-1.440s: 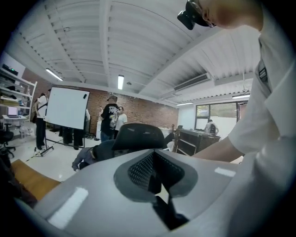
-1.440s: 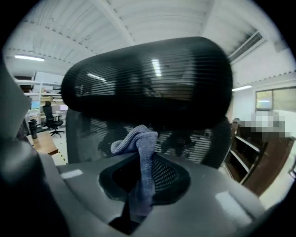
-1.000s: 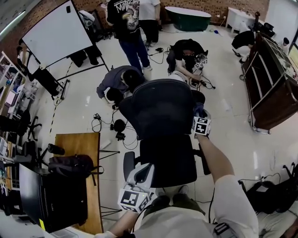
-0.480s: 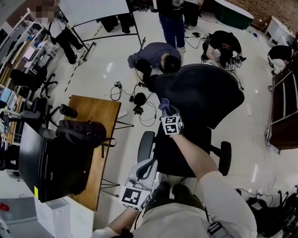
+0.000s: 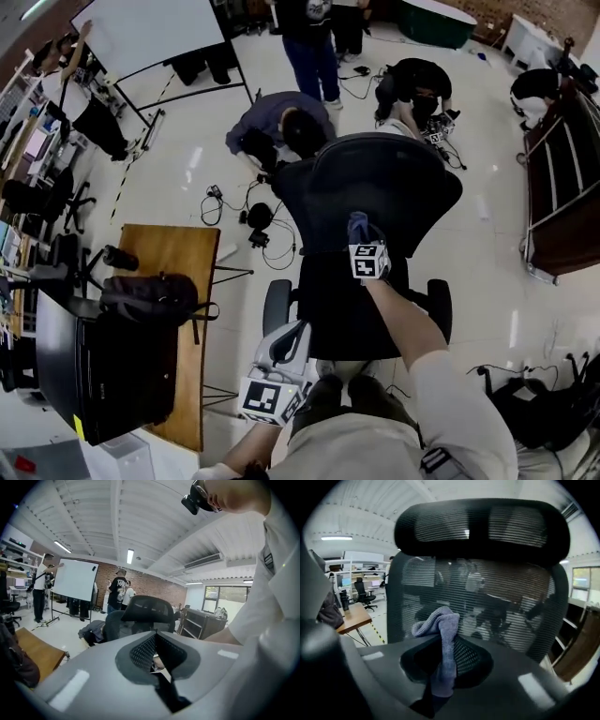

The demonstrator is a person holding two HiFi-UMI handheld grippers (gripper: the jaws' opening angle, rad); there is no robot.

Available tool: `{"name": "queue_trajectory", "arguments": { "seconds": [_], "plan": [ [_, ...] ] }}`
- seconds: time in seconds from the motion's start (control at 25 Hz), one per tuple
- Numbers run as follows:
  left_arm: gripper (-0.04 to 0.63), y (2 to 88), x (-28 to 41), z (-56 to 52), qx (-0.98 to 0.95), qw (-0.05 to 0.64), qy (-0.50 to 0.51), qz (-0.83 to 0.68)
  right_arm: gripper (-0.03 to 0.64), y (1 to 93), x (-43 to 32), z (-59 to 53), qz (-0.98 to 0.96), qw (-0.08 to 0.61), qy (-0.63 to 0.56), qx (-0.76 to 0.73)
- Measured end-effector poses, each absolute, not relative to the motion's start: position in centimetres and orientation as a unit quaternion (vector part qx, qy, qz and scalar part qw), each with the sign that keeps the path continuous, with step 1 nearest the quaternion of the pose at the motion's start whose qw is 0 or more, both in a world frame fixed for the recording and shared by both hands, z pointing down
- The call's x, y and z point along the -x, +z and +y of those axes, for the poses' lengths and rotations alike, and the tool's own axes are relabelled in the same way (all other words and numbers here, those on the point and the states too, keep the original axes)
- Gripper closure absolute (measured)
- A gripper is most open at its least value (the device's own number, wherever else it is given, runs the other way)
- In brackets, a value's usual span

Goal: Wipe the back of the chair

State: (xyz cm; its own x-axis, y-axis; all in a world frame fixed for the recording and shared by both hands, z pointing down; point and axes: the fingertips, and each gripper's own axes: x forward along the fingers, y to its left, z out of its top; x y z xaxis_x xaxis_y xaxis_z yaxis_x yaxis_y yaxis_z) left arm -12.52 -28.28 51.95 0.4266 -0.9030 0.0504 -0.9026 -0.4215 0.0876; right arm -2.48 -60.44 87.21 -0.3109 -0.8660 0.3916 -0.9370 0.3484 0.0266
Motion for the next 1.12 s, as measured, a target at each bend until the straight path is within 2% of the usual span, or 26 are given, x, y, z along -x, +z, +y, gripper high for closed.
{"name": "queue_trajectory", "arguments": {
  "seconds": [0.28,0.36,0.44,0.6,0.84,0.92,1.12],
  "plan": [
    [0.54,52.9,4.5,-27.9,-0.894,0.042,-0.005,-0.446,0.565,88.6,-20.6,-58.5,-0.692,0.169,0.136,-0.689],
    [0.54,53.3,3.4,-28.2,-0.898,0.047,0.001,-0.438,0.565,88.2,-23.4,-58.2,-0.68,0.162,0.143,-0.7],
    [0.54,53.5,3.4,-29.3,-0.897,0.055,0.007,-0.439,0.565,87.5,-23.1,-58.8,-0.685,0.154,0.149,-0.697],
    [0.54,52.7,4.7,-31.4,-0.888,0.06,0.011,-0.456,0.565,86.4,-17.1,-59.5,-0.709,0.117,0.174,-0.673],
    [0.54,49.4,8.6,-34.5,-0.864,0.059,0.0,-0.499,0.565,86.1,6.1,-60.6,-0.821,0.144,0.153,-0.532],
    [0.54,48.9,9.4,-34.0,-0.857,0.057,0.002,-0.513,0.565,87.2,11.7,-60.5,-0.84,0.161,0.156,-0.494],
    [0.54,47.1,10.1,-37.3,-0.833,0.064,0.019,-0.55,0.565,90.9,16.9,-64.8,-0.851,0.212,0.173,-0.448]
  ]
}}
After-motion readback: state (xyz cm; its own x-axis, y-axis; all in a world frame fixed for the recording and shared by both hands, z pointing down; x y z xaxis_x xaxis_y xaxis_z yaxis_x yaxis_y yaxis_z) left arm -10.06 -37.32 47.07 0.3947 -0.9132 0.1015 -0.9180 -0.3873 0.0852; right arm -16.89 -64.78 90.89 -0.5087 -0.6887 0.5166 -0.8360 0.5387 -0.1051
